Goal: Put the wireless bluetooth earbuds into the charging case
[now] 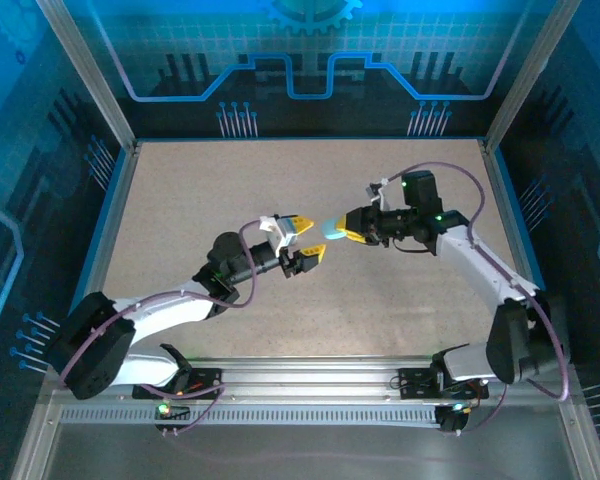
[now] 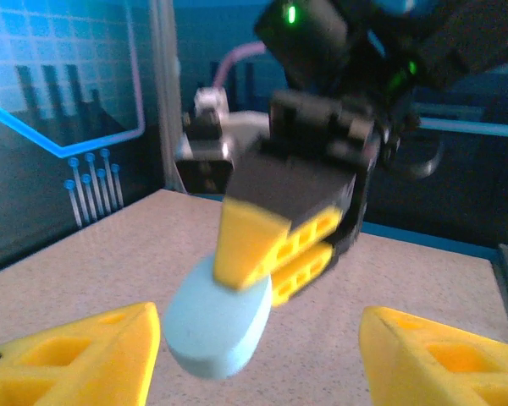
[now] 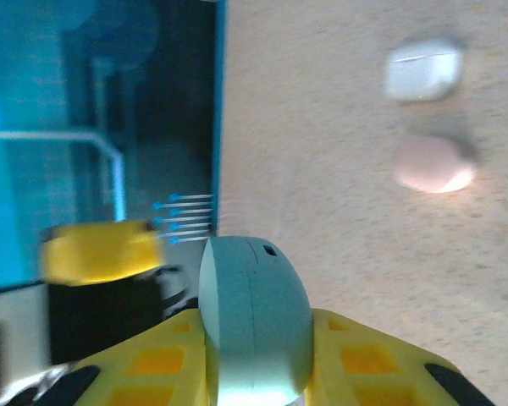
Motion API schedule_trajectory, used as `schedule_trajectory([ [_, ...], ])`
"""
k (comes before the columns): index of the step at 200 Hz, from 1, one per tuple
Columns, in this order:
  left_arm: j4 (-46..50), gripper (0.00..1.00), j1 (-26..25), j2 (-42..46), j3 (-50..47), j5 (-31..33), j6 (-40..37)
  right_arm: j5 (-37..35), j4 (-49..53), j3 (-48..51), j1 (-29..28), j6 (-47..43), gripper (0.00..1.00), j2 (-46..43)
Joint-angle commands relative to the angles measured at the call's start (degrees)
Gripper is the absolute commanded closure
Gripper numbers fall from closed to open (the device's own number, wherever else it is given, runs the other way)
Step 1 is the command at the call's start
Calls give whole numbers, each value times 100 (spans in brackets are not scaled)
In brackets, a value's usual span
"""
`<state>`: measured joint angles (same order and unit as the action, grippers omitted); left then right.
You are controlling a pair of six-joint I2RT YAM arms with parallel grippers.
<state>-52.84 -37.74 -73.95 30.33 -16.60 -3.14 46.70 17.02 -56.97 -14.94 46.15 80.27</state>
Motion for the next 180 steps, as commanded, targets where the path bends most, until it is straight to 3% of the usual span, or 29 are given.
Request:
schedule_trajectory([
  [1, 144, 34, -14, 479, -88, 723, -83, -698, -265, 296, -4, -187, 81, 565],
  [58, 1015, 25, 55, 1069, -52, 1412, -55, -946, -953, 468, -390, -58, 80, 1901],
  [118, 1267, 20, 88, 1184, -54, 1770, -64, -1246, -910, 531, -618, -127, 76, 2492],
  [180, 1494, 18, 159, 1256, -79, 2242, -76, -1830, -75, 609, -583, -467, 46, 1877],
])
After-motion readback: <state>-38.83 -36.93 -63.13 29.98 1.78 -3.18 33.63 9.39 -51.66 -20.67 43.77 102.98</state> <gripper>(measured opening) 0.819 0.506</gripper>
